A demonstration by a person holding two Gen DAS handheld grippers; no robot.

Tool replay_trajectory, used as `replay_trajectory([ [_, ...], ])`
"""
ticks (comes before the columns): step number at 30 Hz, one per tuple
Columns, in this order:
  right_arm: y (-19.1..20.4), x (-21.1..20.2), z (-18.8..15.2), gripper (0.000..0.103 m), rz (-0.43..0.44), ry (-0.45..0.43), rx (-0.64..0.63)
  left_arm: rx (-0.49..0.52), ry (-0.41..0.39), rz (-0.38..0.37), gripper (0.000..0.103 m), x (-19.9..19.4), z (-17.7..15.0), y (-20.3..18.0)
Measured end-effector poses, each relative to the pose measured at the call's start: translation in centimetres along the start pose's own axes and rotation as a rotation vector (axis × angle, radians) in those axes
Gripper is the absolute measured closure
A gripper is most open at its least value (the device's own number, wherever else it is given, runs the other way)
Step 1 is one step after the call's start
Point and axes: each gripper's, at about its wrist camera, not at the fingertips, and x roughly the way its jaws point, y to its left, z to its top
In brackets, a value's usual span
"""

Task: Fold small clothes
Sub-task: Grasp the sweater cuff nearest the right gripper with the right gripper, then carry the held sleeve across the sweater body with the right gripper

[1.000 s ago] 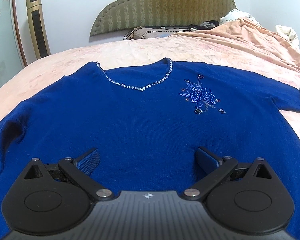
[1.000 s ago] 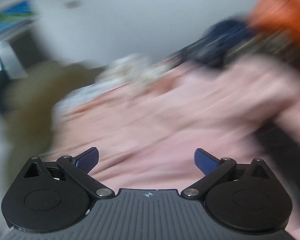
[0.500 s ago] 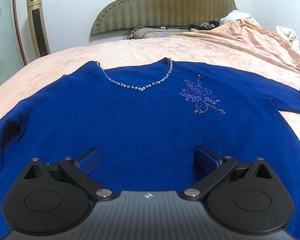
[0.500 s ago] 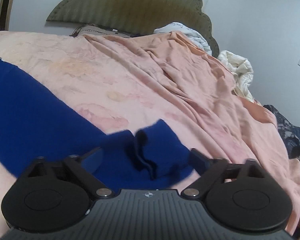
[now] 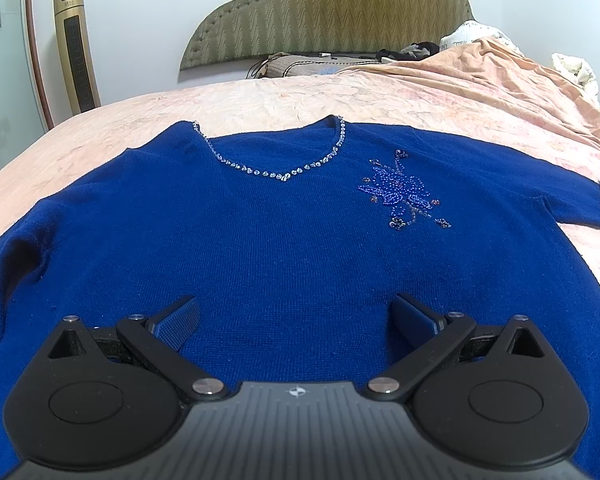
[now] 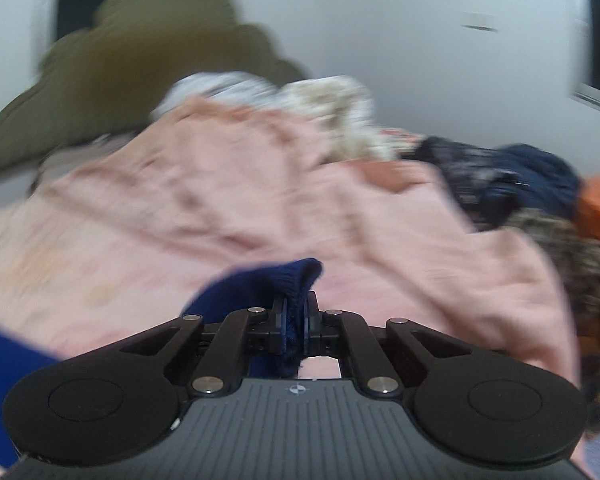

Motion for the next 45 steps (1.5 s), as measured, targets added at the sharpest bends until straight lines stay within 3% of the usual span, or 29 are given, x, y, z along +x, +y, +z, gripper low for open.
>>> replay_trajectory([
  [7,-5.3,-1.2,0.4,0.095,-0.068,0.046,0.155,0.015,0.015,-0.003,0.000,-0.3,0.3,0.0],
  [9,-6.2,-1.4,-0.1,0.094,-0.001,0.106,0.243,0.040,0.032,-0.010,0.000,-0.9,0.6,-0.1],
  [13,-5.2,-2.5,-1.2,0.094,0.294,0.238,0.373,0.122,-0.011,0.007,0.000,-3.2,1.4,-0.2],
  [18,1.5,-4.4,-1.9,0.093,0.619,0.313,0.394,0.155,-0.041,0.098,0.000,-3.8,1.6,1.3],
  [23,8.9,-5.1,-1.2,0.093,0.820,0.345,0.402,0.056,0.008,0.123,0.000,-3.1,1.4,4.7],
  [29,16.4,-5.3,-0.1,0.093,0.978,0.345,0.399,-0.015,0.003,0.200,0.000,-2.9,0.1,7.8],
  [39,29.7,-6.2,-1.8,0.092,1.169,0.435,0.294,-0.029,-0.012,0.187,0.000,-2.6,-2.0,8.1],
  [45,37.0,-6.1,-3.5,0.091,1.250,0.523,0.244,-0.102,0.006,0.137,0.000,-2.4,-2.1,9.3],
])
